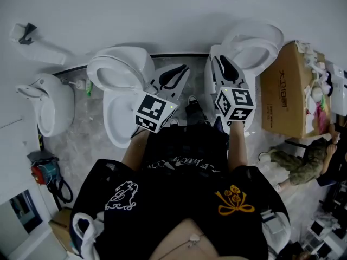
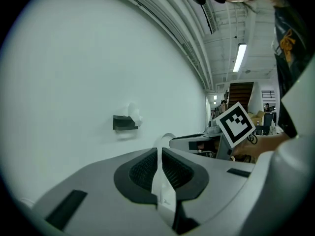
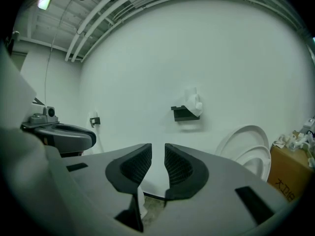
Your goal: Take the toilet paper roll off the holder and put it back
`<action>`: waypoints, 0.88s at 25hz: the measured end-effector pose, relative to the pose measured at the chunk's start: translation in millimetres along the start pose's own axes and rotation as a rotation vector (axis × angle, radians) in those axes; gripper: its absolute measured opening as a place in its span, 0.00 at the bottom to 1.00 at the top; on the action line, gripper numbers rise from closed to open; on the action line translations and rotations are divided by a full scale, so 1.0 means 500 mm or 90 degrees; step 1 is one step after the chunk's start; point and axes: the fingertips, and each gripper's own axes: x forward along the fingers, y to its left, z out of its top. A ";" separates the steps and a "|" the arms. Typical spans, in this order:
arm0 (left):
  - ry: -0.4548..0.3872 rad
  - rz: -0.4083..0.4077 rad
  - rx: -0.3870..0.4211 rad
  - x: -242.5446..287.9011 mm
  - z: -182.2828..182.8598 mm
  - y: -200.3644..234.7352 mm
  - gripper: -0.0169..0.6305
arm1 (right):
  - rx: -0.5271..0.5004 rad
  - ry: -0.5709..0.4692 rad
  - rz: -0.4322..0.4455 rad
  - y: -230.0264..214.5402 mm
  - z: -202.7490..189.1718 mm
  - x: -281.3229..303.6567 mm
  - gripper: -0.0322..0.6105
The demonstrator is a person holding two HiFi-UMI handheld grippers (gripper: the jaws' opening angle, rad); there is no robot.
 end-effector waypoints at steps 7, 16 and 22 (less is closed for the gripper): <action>0.012 -0.031 -0.008 -0.037 -0.032 -0.042 0.09 | 0.017 -0.004 -0.018 0.044 -0.031 -0.062 0.16; 0.009 -0.058 0.013 -0.055 -0.031 -0.092 0.09 | 0.038 -0.016 -0.027 0.076 -0.060 -0.119 0.07; 0.017 -0.075 0.019 -0.060 -0.045 -0.125 0.09 | 0.038 -0.008 -0.022 0.091 -0.086 -0.146 0.07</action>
